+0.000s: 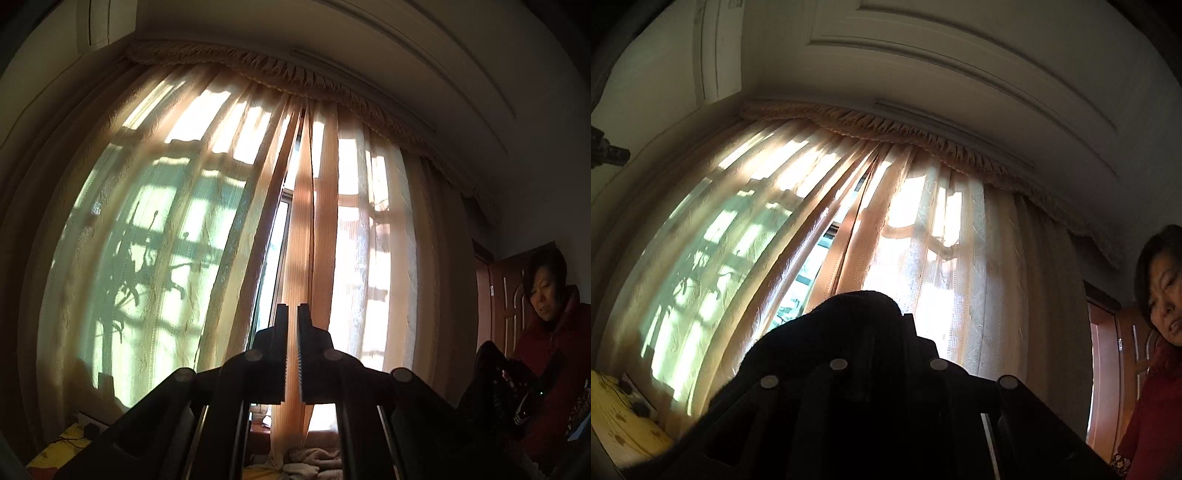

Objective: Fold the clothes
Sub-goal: 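Lift the black garment up off the bed with both grippers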

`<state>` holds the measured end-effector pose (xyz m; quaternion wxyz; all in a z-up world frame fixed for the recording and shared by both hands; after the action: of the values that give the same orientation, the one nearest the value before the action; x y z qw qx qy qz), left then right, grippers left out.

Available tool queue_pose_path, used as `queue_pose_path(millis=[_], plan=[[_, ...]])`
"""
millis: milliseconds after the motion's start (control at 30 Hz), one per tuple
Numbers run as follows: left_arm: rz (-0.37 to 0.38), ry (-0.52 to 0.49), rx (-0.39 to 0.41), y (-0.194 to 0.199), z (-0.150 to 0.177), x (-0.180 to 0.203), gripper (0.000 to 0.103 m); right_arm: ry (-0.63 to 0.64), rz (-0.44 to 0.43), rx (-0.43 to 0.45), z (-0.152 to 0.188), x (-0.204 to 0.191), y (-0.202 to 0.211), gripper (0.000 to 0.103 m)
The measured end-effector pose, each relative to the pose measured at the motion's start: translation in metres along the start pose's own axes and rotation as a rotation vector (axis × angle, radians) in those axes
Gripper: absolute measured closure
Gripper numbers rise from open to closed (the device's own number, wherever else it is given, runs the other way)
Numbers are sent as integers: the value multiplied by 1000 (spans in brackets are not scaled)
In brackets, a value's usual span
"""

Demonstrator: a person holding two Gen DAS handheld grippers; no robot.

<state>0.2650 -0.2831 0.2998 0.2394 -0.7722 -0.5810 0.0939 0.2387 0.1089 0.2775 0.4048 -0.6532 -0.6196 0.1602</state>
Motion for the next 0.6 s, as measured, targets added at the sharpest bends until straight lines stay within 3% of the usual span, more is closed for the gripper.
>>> queue_pose_path(millis=[133,167,200,267,400,500,600], plan=[[173,62,-294,-6,138,12,95,9,-1,-54,28,-11,2,90],[214,71,-355,-2,174,19,83,-5,1,-67,33,-10,1,90],[241,65,-404,5,208,28,52,-19,3,-81,38,-8,-1,90],[304,66,-454,22,267,49,8,-38,7,-101,44,-6,-5,90],[382,100,-487,50,350,86,3,-12,1,-100,42,-11,-14,90],[387,-6,-466,61,389,107,1,15,-17,-89,38,-22,-16,90],[389,-205,-448,60,419,127,1,30,-27,-77,33,-30,-19,90]])
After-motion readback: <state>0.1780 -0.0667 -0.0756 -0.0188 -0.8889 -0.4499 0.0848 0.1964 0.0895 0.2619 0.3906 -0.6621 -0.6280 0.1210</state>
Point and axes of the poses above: each gripper's, at about its wrist camera, not at the fingertips, and y roughly against the way its jaws point, x to its right, z to its underside, the point moved 10 cm from there along -y, roughly the way its jaws point, and after that the axes turned 14 degrees about x, right-handed, at the moved point
